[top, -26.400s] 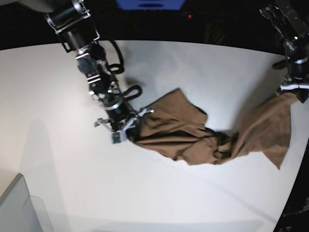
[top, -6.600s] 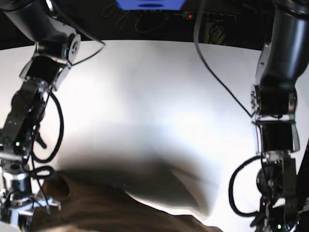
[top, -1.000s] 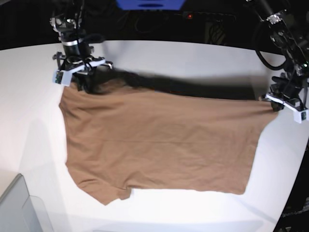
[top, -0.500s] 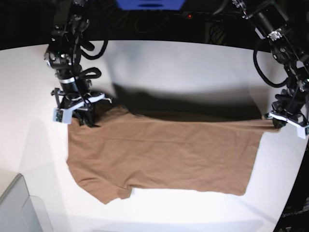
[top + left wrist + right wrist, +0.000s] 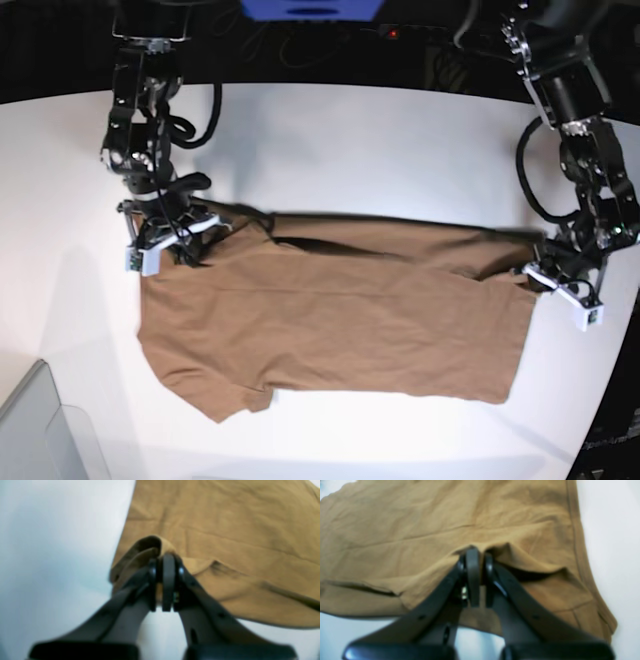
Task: Layout the t-shirt on the table in an organized manner, then fold the t-shirt properly
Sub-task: 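Fold the gripped shirt edge toward the shirt's middle with both grippers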
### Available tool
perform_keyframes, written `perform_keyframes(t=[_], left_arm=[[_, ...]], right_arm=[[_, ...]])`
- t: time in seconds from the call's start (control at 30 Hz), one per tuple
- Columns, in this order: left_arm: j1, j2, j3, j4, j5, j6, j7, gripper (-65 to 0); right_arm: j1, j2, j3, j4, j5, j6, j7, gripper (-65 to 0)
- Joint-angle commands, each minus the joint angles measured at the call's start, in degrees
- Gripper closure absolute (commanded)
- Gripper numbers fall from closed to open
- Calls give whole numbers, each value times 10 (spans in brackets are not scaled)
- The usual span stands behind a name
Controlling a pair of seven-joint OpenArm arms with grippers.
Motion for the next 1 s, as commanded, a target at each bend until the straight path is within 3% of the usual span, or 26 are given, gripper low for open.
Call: perform_keyframes(t=[0.0, 0.27, 0.43, 0.57, 0.97], left_arm=[[-18, -17, 1, 0, -2, 1, -9, -1], [-66, -35, -1, -61, 30, 1, -10, 0], [-62, -30, 1, -68, 68, -2, -75, 0], [-55, -30, 4, -84, 71, -2, -93, 0], [-55, -28, 4, -83, 71, -4, -87, -29]], right_arm=[[14, 3, 0, 4, 2, 4, 14, 0], [53, 3, 0, -43, 2, 4, 14, 0], [80, 12, -1, -69, 2, 4, 13, 0], [89, 22, -1, -84, 2, 4, 13, 0], [86, 26, -25, -85, 2, 4, 11, -2]])
